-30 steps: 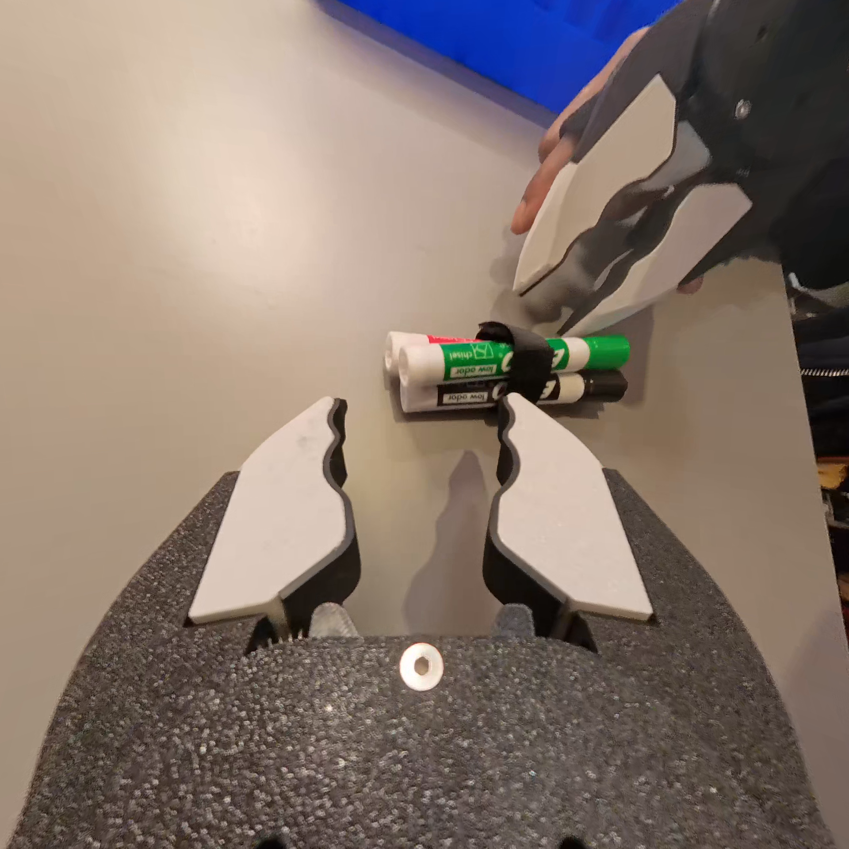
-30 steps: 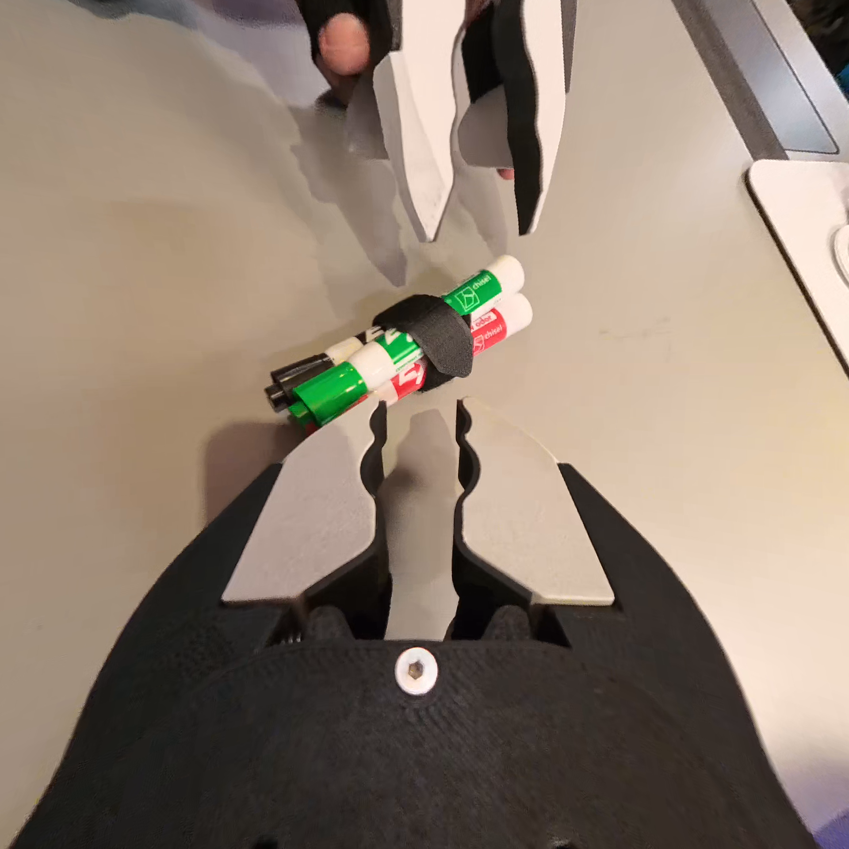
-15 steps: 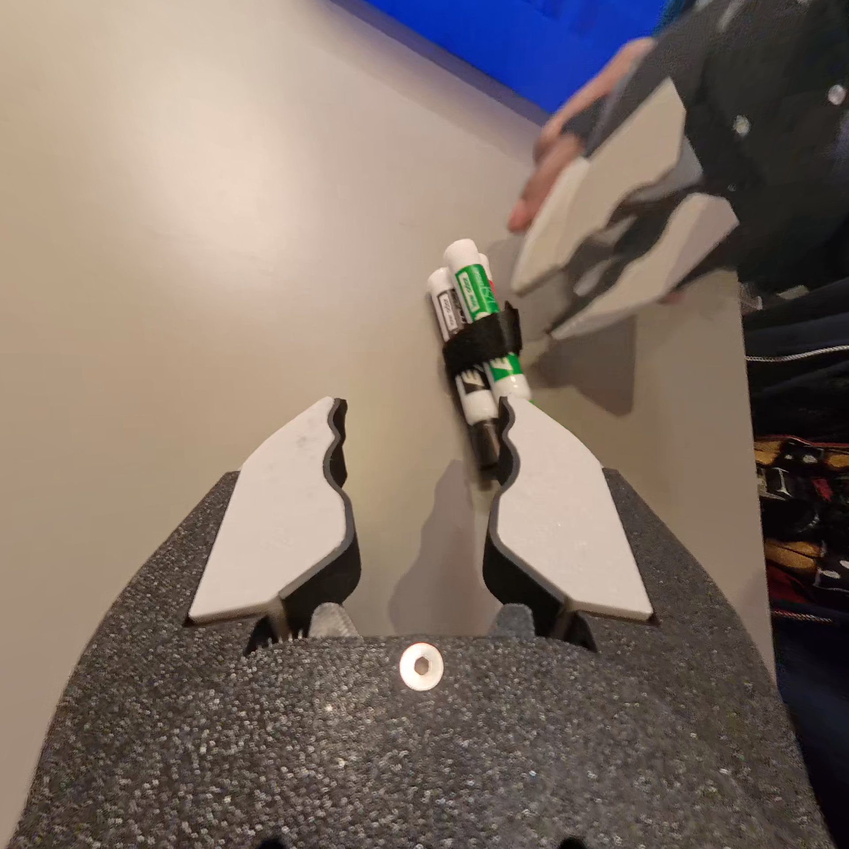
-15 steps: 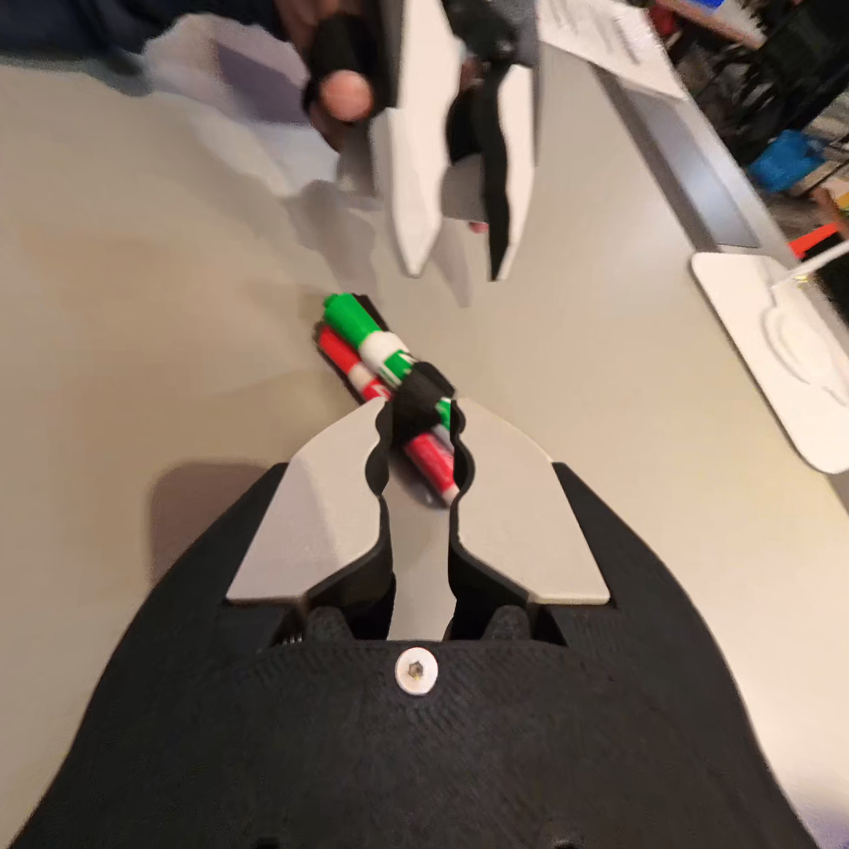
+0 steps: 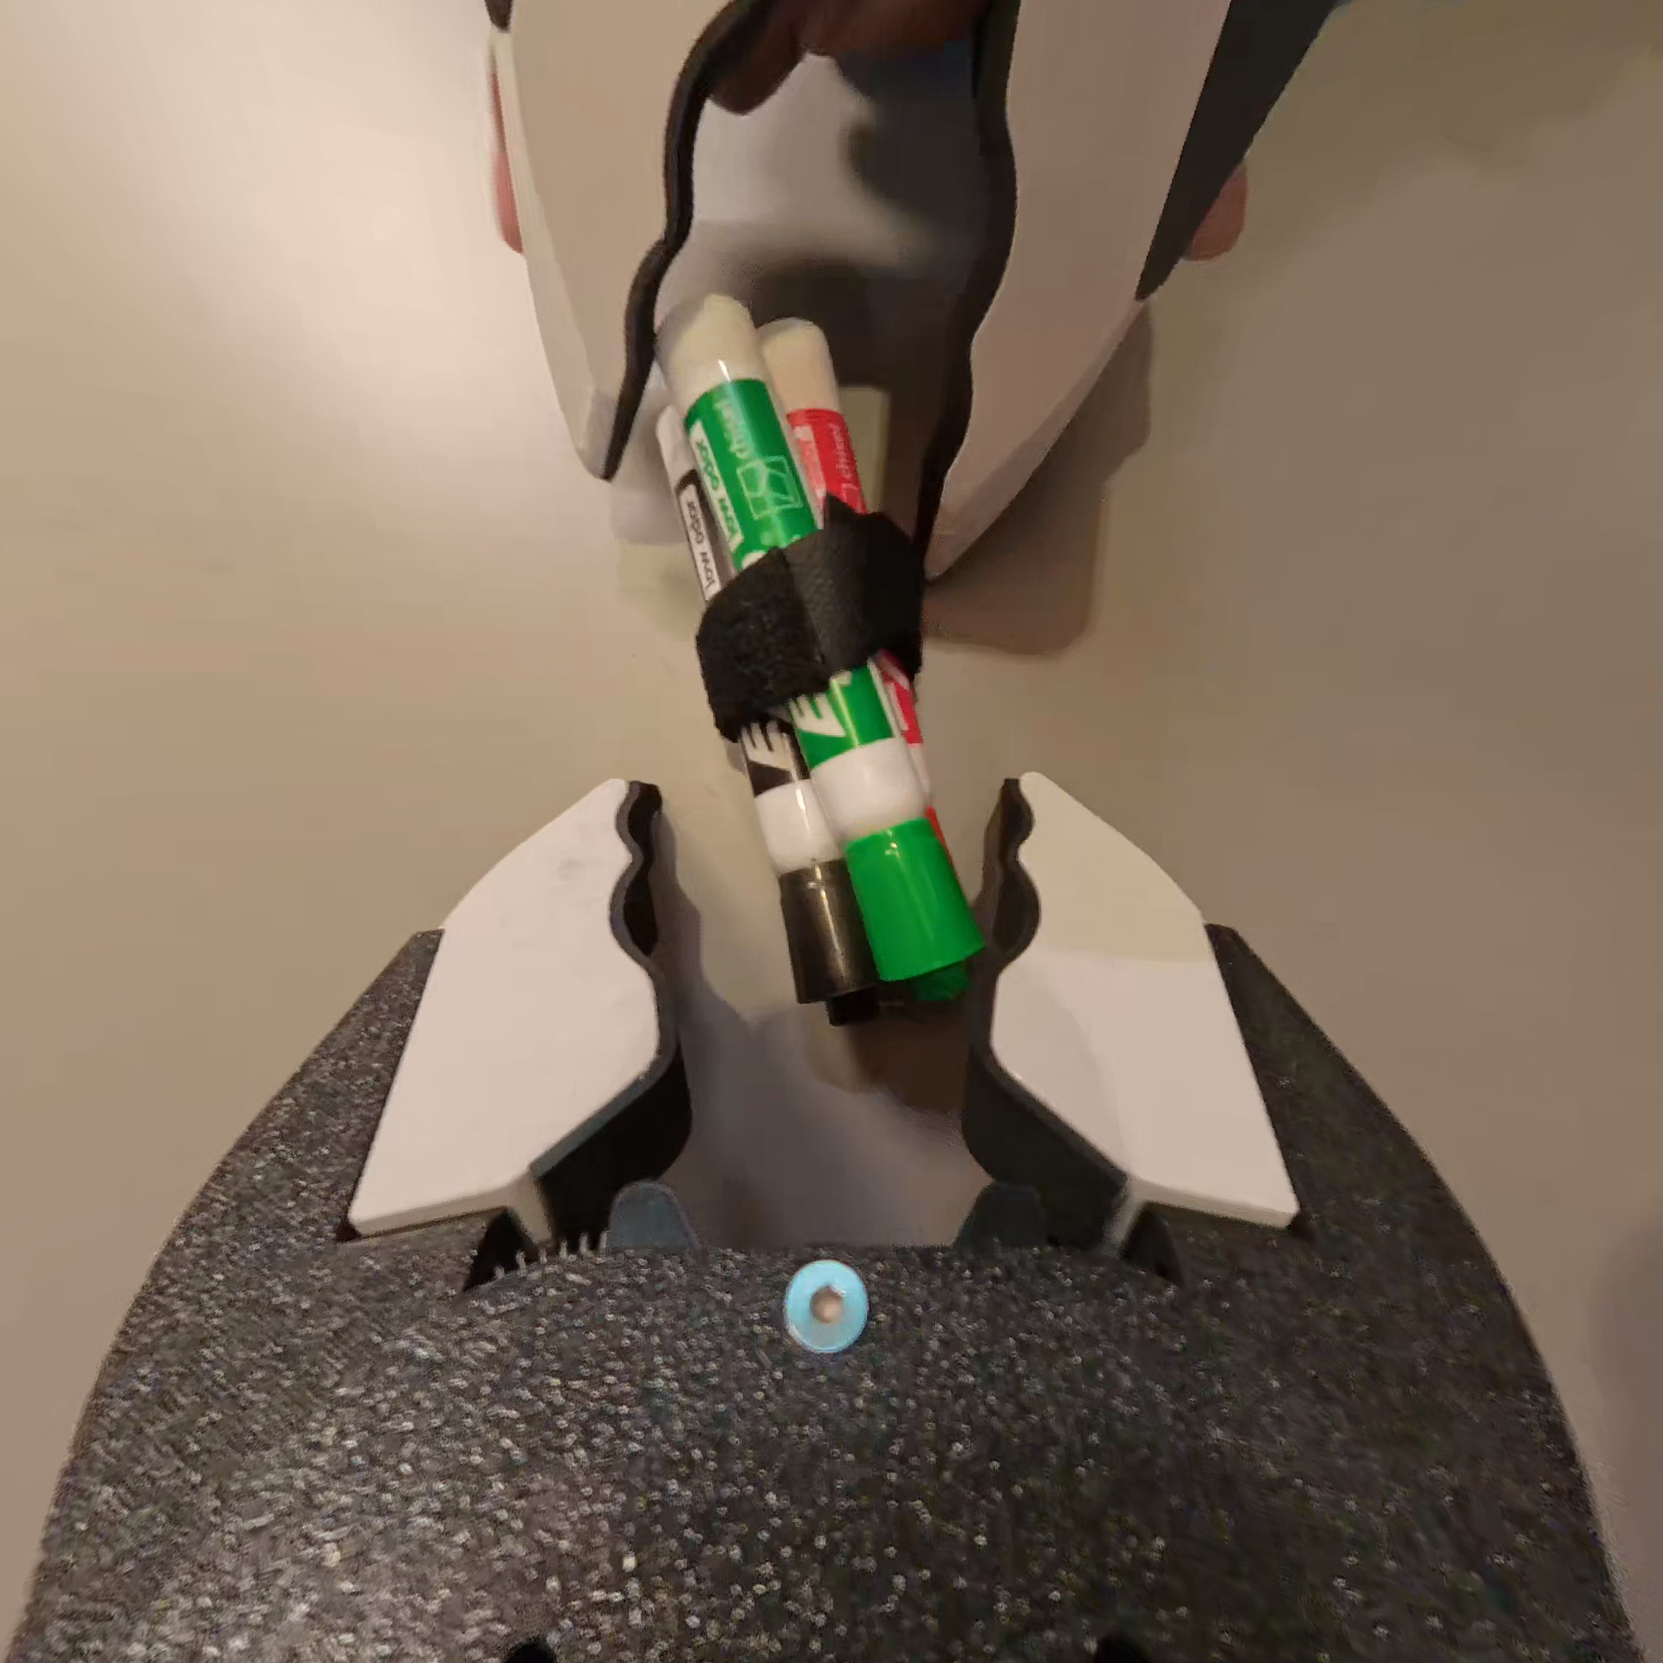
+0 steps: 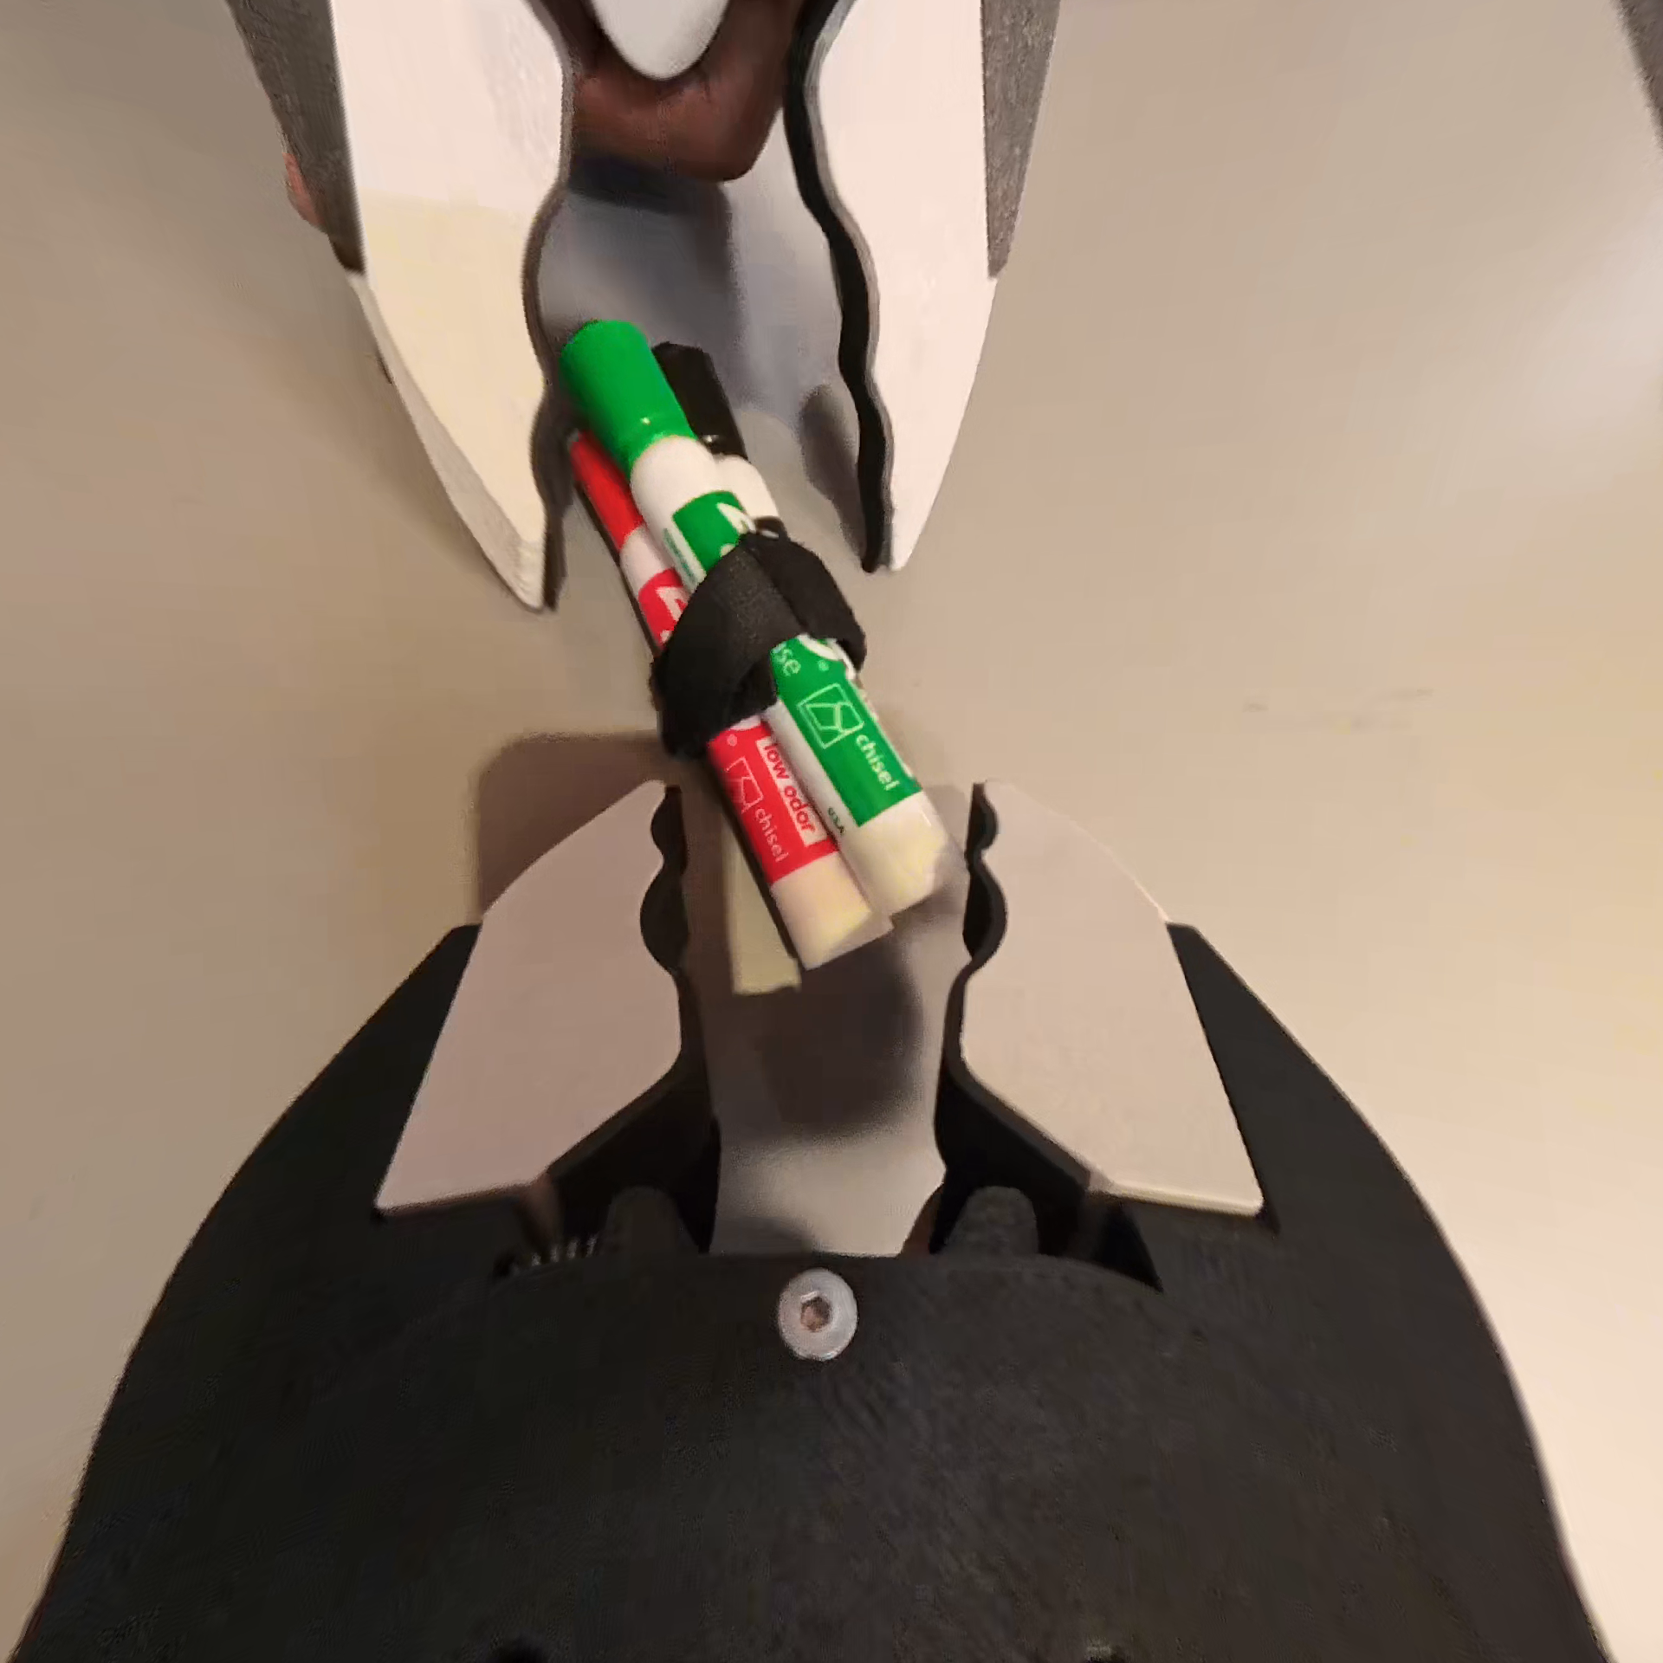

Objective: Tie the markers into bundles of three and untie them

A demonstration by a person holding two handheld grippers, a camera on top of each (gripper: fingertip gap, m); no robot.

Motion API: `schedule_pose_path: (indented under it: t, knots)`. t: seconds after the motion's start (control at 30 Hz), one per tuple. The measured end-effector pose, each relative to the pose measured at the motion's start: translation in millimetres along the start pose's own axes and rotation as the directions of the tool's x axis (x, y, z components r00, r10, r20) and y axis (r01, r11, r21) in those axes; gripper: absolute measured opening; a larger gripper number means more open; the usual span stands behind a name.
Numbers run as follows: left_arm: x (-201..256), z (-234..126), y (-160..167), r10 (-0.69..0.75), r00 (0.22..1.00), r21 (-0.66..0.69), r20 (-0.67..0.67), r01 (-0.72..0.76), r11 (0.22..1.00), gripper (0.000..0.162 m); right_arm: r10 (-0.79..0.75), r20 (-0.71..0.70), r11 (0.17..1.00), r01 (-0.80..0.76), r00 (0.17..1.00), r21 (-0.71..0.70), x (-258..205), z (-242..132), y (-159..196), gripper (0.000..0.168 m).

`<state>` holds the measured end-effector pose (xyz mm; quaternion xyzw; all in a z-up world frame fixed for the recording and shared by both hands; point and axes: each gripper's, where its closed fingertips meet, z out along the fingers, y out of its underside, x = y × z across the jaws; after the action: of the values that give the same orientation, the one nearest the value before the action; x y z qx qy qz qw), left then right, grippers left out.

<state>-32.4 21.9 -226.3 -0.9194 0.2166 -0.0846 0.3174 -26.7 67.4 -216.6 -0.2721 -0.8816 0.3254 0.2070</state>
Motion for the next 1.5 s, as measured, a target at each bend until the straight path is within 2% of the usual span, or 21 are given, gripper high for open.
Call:
schedule_pose_path:
  t: [0.13,0.3,0.5,0.6,0.7,0.8,0.9,1.0,1.1,1.2,1.5]
  knots:
    - [-6,-1,1,0.002,1.000,0.007,0.022,-0.002,1.000,0.069,0.038,0.035,0.999,-0.037,0.999,-0.035,-2,3,1,0.039]
    - [-26,-6,4,-0.083,0.995,0.049,0.051,0.080,0.996,0.070,0.131,0.012,0.991,-0.131,0.991,0.002,2,-2,3,0.035]
    - [-49,-22,-9,-0.295,0.955,0.224,-0.013,0.290,0.930,0.074,0.211,-0.013,0.975,-0.209,0.977,0.077,9,-14,1,0.034]
    - [-51,-29,-17,-0.406,0.905,0.286,-0.123,0.425,0.859,0.076,0.248,-0.039,0.960,-0.240,0.968,0.142,15,-23,-6,0.034]
    - [-47,-34,-31,-0.458,0.851,0.346,-0.259,0.524,0.778,0.078,0.292,-0.078,0.938,-0.269,0.953,0.219,24,-33,-14,0.034]
    - [-45,-36,-49,-0.470,0.816,0.424,-0.337,0.577,0.698,0.078,0.414,-0.067,0.865,-0.369,0.908,0.341,31,-42,-31,0.035]
    - [-40,-38,-70,-0.487,0.746,0.484,-0.454,0.666,0.568,0.078,0.537,-0.055,0.768,-0.460,0.842,0.445,36,-45,-49,0.035]
    - [-42,-47,-85,-0.489,0.677,0.538,-0.550,0.735,0.413,0.076,0.602,-0.123,0.724,-0.474,0.789,0.501,40,-45,-57,0.035]
    - [-40,-51,-93,-0.468,0.646,0.559,-0.603,0.761,0.331,0.066,0.661,-0.098,0.664,-0.519,0.744,0.539,37,-40,-63,0.035]
    - [-41,-49,-92,-0.498,0.661,0.590,-0.561,0.742,0.319,0.055,0.684,-0.065,0.638,-0.553,0.726,0.537,27,-28,-68,0.035]
    - [-40,-50,-85,-0.492,0.698,0.581,-0.521,0.712,0.394,0.048,0.581,-0.091,0.727,-0.466,0.808,0.504,19,-25,-70,0.038]
